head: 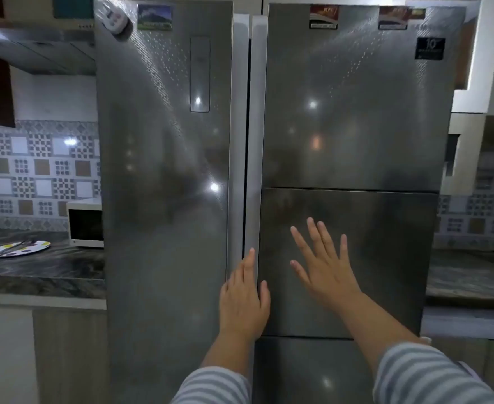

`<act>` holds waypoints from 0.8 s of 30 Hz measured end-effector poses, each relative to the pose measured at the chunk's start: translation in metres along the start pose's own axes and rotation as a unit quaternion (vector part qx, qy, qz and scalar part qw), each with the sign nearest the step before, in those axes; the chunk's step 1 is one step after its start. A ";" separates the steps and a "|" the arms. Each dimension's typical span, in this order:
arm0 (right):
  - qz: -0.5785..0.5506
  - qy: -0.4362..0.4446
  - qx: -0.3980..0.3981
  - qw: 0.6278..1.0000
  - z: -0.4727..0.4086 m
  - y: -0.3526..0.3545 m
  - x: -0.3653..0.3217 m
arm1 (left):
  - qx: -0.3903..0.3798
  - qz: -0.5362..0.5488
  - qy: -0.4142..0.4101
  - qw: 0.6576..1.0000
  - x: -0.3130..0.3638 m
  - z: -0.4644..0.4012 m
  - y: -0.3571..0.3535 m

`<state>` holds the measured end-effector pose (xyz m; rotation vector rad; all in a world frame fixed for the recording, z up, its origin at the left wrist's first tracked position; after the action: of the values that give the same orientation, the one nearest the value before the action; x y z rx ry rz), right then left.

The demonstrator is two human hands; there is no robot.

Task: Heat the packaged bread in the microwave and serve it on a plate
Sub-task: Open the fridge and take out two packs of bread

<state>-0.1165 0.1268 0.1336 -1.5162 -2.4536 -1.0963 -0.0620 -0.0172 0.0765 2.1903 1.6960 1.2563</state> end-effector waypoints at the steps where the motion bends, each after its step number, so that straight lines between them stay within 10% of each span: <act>1: -0.012 0.002 -0.007 1.000 -0.007 -0.014 0.005 | -0.016 0.015 0.015 1.000 -0.004 -0.008 -0.016; 24: 0.054 0.266 0.112 0.956 -0.110 -0.149 -0.009 | -0.069 0.080 0.190 0.976 -0.063 -0.088 -0.190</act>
<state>-0.2643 0.0154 0.1317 -1.0943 -2.0193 -1.0025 -0.2663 -0.0331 -0.0006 2.1439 1.5071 1.8745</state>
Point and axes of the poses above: each hand's wrist, its own z-axis away from the middle knuckle, its own y-axis out of the back of the hand, x = y × z, the point moved 10 cm from there along -z, towards the middle knuckle, and after that the axes turned 14 degrees about y, right-handed, at the moved point
